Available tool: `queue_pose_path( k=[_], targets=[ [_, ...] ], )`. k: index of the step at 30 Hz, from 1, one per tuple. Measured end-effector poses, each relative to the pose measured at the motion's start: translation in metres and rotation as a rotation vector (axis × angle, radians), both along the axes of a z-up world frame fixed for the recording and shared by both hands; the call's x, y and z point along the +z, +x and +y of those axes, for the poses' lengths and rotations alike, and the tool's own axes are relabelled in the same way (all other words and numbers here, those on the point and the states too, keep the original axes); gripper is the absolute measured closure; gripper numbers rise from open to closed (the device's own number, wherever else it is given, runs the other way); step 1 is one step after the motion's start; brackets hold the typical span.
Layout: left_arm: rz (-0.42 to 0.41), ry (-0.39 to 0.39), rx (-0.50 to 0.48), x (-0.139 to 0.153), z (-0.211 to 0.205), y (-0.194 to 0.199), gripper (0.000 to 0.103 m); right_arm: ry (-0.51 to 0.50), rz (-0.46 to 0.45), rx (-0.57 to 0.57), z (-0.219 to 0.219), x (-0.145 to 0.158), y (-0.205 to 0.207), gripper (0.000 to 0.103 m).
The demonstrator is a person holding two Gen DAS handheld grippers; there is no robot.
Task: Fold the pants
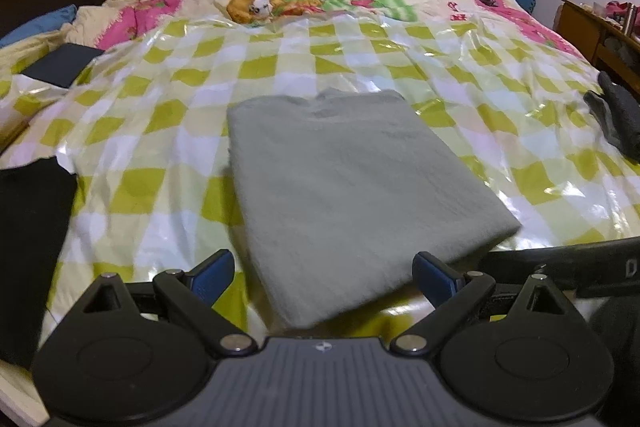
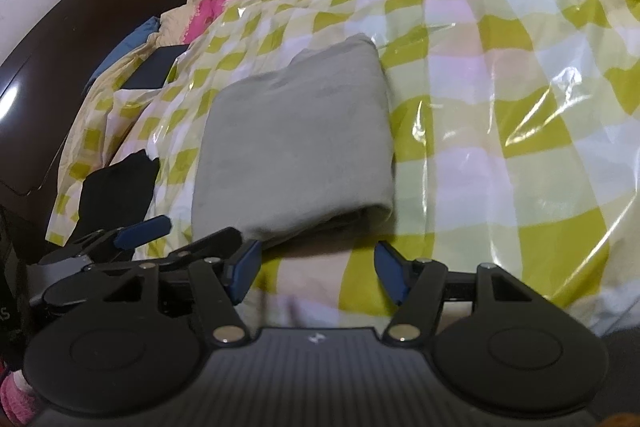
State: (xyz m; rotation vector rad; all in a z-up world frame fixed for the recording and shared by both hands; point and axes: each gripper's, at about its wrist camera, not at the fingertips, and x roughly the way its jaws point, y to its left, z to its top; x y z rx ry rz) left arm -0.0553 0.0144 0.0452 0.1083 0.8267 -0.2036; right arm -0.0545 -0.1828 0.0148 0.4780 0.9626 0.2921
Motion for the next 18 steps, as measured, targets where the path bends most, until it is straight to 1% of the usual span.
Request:
queue_pose_path(
  k=[5, 7, 9, 10, 15, 16, 18],
  targets=[
    [-0.002, -0.012, 0.054, 0.000, 0.013, 0.027, 0.000, -0.009, -0.011, -0.024, -0.010, -0.002, 0.031, 0.038],
    [0.009, -0.019, 0.071, -0.004, 0.018, 0.037, 0.000, -0.003, -0.009, -0.028, -0.012, -0.003, 0.045, 0.038],
    [0.020, -0.021, 0.083, -0.010, 0.021, 0.046, 0.000, -0.008, -0.018, -0.019, -0.012, -0.007, 0.059, 0.035],
    [0.027, -0.015, 0.086, -0.014, 0.022, 0.051, 0.000, -0.012, -0.016, -0.020, -0.012, -0.011, 0.067, 0.033],
    [0.088, -0.032, 0.080, -0.036, 0.026, 0.076, 0.000, 0.003, 0.030, -0.015, -0.014, -0.037, 0.096, 0.032],
    [0.099, -0.045, 0.075, -0.038, 0.027, 0.080, 0.000, 0.014, 0.032, -0.008, -0.014, -0.039, 0.100, 0.031],
    [0.106, -0.067, 0.073, -0.040, 0.028, 0.085, 0.000, 0.022, 0.018, -0.005, -0.012, -0.039, 0.105, 0.031]
  ],
)
